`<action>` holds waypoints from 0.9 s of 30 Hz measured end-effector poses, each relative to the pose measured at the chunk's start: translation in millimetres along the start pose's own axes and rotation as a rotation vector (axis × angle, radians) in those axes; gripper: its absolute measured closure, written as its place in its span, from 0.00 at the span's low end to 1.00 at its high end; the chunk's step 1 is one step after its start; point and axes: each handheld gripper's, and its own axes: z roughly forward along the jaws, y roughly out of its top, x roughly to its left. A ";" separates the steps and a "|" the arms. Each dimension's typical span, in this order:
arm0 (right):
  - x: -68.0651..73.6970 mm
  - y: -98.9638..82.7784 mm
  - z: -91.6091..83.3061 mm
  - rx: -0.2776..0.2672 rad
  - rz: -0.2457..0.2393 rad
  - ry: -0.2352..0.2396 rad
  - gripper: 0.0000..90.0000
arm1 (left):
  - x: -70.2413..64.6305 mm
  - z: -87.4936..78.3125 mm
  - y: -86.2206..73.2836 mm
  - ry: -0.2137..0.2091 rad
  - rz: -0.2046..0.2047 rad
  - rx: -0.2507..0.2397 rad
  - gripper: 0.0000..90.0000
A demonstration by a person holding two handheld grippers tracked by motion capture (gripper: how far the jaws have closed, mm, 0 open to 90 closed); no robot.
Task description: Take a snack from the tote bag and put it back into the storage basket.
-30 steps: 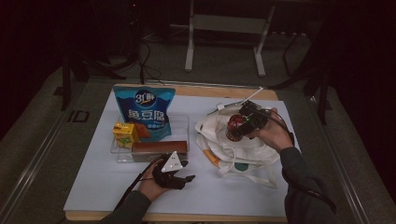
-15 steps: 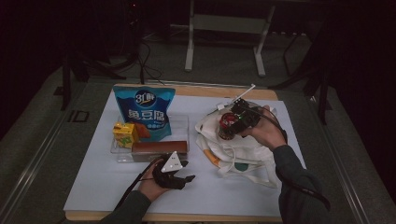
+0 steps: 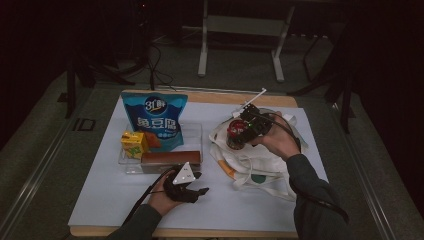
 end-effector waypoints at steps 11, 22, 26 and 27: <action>13.9 13.5 4.3 -0.007 -0.031 0.018 0.29 | 0.0 0.1 0.0 -0.001 -0.002 0.000 0.44; 28.5 27.9 12.1 -0.020 -0.056 0.050 0.29 | 0.3 -0.1 0.1 -0.001 0.003 0.003 0.44; 34.1 33.1 15.9 -0.025 -0.065 0.063 0.29 | 0.4 -0.2 0.1 -0.001 0.004 0.004 0.44; 35.3 33.9 16.5 -0.024 -0.065 0.066 0.29 | 0.4 -0.2 0.1 -0.001 0.004 0.004 0.44</action>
